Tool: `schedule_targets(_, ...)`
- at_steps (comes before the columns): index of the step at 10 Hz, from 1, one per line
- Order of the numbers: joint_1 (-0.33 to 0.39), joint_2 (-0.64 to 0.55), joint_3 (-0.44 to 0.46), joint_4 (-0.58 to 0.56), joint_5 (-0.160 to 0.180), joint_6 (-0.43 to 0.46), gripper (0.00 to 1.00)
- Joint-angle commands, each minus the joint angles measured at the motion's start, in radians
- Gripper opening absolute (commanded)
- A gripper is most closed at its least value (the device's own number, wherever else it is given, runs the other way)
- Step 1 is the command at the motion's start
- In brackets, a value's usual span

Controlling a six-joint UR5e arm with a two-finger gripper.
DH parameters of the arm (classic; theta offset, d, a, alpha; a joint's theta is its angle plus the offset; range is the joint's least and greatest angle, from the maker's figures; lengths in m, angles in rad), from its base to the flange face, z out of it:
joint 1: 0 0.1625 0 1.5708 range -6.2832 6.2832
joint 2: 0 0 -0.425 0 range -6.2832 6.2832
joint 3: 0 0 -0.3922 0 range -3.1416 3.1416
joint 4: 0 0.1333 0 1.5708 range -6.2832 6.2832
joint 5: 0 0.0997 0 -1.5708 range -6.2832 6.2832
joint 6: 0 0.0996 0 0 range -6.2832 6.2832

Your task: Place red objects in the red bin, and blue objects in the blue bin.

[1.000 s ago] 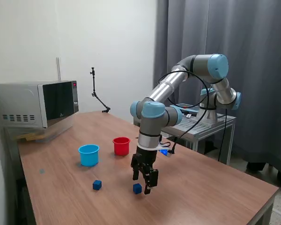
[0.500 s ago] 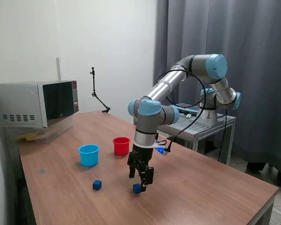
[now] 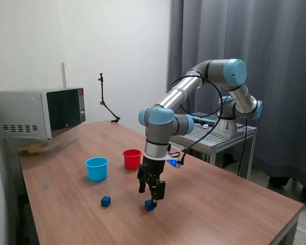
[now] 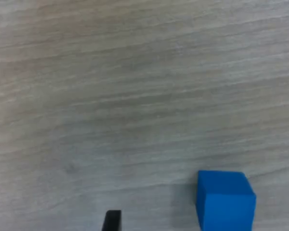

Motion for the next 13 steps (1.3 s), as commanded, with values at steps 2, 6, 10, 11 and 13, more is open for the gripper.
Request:
schedule_targets(2,0.007,-0.002,0.006,0.001,0.001,0.001,1.0)
schedule_targets(6,0.017,-0.003,0.006,0.001,0.009,0.0,1.0)
schedule_targets(10,0.018,-0.002,0.007,0.001,0.012,0.0,1.0)
schedule_targets(11,0.018,0.002,0.007,0.001,0.012,0.0,1.0)
schedule_targets(13,0.018,0.006,0.004,0.001,0.012,0.0,1.0)
